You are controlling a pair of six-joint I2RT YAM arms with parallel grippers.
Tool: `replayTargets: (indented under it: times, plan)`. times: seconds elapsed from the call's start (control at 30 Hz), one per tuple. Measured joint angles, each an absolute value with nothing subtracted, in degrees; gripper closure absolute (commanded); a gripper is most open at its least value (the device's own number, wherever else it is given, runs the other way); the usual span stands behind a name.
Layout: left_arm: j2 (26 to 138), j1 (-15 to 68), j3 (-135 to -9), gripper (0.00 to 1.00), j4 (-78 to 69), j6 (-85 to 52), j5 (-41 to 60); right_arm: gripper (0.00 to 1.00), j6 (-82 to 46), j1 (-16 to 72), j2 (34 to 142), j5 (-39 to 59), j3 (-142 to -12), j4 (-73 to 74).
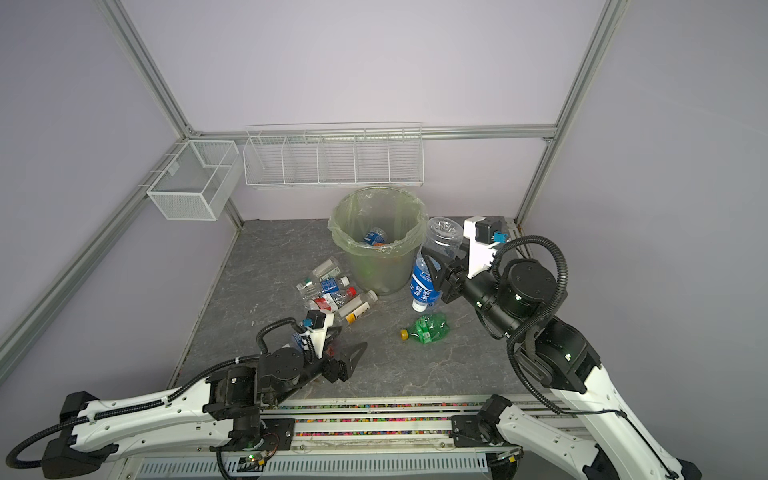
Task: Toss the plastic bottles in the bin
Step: 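Lift the clear bottle with the right gripper and carry it over the bin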
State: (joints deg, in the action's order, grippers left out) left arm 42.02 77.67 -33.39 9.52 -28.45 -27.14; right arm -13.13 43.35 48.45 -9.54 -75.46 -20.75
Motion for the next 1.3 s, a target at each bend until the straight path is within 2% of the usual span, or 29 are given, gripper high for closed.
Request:
replayTargets:
  times: [0.53,0.83,1.3]
  plan:
    - [30.55,77.67,-29.67,0.11,14.11,-30.74,-27.73,0.93,-7.16,43.35,57.34,-11.05,-82.32,-11.99]
    - [28.84,77.67,-29.65,0.11,15.94,-30.89,-28.27,0.93,-5.1,42.54,69.21,-13.04,-92.07,-10.87]
    - [24.95,77.67,-29.65,0.11,19.05,-31.05,-28.71,0.93,-8.38,35.79,91.37,-7.92,-113.6,-13.26]
